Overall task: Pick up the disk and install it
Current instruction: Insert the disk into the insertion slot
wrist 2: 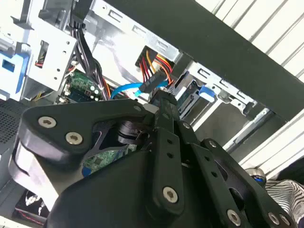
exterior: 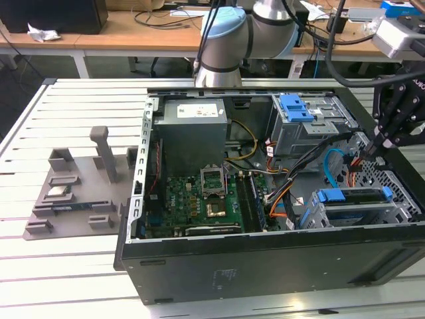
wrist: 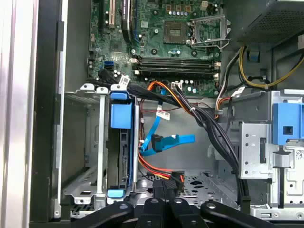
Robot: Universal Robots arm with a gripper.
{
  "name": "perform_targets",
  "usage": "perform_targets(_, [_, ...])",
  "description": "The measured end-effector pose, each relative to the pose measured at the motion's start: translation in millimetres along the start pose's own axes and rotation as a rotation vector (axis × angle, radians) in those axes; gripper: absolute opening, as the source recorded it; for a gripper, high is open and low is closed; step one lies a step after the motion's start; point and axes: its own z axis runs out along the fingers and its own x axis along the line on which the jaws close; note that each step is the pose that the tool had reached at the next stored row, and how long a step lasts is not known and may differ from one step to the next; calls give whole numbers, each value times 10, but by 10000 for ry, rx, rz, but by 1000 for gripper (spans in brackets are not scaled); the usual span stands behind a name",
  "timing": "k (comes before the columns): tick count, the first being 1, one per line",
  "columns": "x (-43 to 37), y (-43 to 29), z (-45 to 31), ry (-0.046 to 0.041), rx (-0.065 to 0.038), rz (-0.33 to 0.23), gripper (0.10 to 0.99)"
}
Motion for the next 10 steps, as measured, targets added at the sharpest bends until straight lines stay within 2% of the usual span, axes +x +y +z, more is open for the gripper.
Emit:
perform_targets(1, [-94, -57, 93, 2, -6, 0, 106])
perform_targets(2, [-95, -58, 94, 12, -6, 1, 114])
perform_targets(3, [-94, -58, 94, 13, -6, 1, 235])
perform_targets(5, [-95, -58, 94, 15, -6, 1, 361])
perform_targets(10, [-83, -58, 93, 17, -6, -1, 361])
